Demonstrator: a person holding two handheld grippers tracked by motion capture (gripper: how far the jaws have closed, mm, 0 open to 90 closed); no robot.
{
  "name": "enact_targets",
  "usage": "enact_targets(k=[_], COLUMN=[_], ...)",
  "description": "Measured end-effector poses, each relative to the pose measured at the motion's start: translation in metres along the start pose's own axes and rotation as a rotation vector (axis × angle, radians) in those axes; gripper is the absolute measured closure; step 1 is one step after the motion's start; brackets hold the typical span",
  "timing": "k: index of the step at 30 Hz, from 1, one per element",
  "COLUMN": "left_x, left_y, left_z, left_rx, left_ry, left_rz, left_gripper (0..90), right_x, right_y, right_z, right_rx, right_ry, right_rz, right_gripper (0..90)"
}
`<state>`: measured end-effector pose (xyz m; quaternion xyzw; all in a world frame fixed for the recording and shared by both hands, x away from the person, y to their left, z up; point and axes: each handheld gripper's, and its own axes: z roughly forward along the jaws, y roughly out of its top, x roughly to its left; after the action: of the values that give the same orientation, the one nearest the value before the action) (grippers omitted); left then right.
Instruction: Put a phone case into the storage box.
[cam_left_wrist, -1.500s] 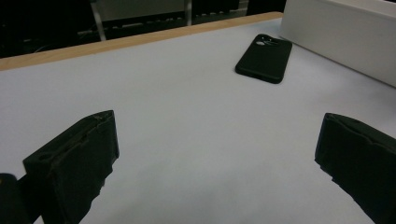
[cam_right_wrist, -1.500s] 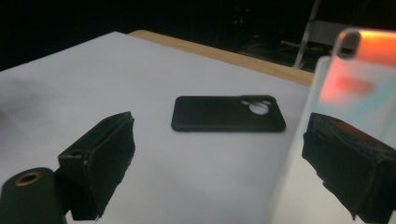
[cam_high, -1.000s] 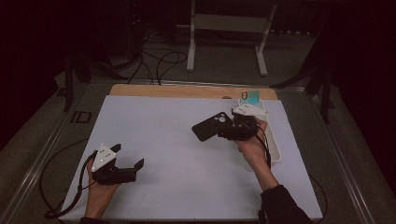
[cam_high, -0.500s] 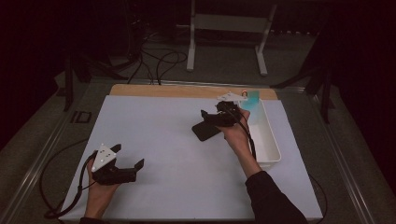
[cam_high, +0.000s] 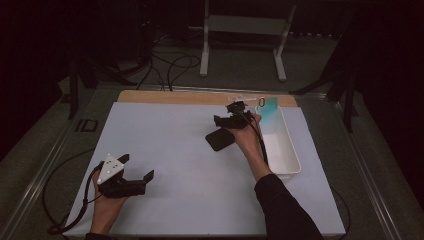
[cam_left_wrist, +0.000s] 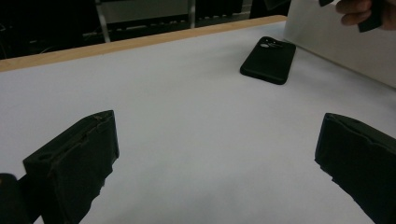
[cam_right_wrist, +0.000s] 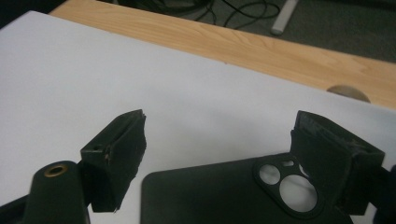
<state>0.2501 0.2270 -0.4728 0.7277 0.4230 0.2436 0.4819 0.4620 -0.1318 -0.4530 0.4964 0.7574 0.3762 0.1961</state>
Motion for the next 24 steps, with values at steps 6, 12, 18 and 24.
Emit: enact_targets(k=[6,12,18,24], left_x=[0.0,0.001,0.0,0.0], left_y=[0.0,0.0,0.0,0.0], left_z=[0.0,-0.001,-0.001,0.0], left_rx=[-0.003,-0.004,-0.005,-0.004], left_ry=[0.001,0.0,-0.002,0.0], left_rz=[-0.003,-0.002,-0.005,-0.003], left_gripper=[0.4,0.4,0.4,0.4], right_x=[-0.007,-0.011,-0.017,-0.02], right_y=[-0.006,-0.011,-0.015,-0.018], right_z=[0.018,0.028,0.034,0.038], right_rx=[0.044,0.082,0.1,0.125], right_ry=[-0.024,-0.049,-0.068,-0.096], right_rz=[0.04,0.042,0.07,0.09], right_gripper=[18.1,19.2,23.9,40.0])
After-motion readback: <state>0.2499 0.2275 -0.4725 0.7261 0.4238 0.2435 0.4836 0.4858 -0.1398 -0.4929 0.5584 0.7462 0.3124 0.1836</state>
